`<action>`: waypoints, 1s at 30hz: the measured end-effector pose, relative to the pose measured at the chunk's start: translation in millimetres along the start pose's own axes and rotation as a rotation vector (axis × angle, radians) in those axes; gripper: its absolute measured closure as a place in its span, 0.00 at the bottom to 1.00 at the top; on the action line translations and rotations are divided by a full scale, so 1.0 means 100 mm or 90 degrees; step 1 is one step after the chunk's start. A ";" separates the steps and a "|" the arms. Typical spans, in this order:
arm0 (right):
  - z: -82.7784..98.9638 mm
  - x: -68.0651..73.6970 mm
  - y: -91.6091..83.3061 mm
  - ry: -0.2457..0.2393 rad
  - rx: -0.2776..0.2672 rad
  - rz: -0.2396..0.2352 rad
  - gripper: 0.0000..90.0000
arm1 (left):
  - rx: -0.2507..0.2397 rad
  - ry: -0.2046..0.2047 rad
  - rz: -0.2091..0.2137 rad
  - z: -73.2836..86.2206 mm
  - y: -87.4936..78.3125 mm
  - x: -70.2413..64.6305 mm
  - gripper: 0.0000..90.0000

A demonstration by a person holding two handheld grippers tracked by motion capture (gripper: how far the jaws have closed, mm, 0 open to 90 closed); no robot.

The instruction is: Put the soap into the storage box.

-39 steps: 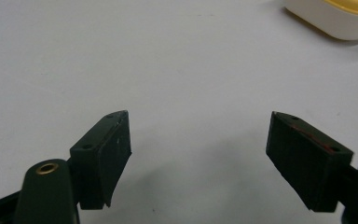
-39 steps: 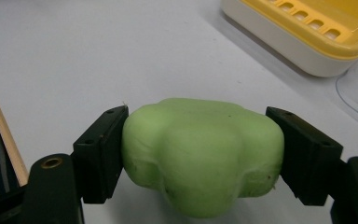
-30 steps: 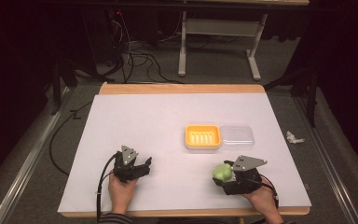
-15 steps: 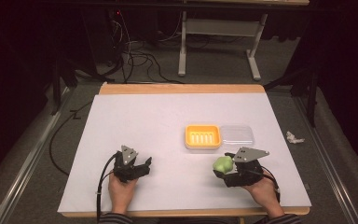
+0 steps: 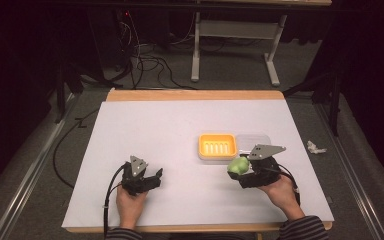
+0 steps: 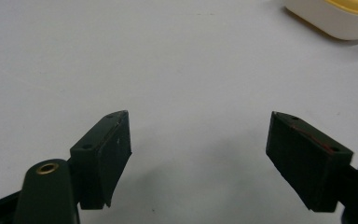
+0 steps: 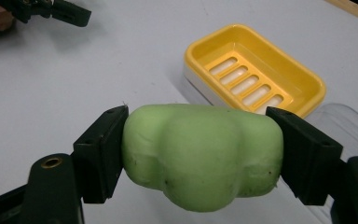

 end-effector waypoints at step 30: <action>-0.44 -0.26 0.21 0.058 0.003 0.002 0.28 | 0.001 0.000 0.002 0.00 0.00 0.00 0.25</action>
Point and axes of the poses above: each handheld gripper's, and its own axes: y roughly forward along the jaws, z roughly out of its underside, x roughly to its left, the point moved 8 cm from there along y, roughly forward along the jaws, and after that the axes turned 13 degrees about y, right-handed, at the moved point
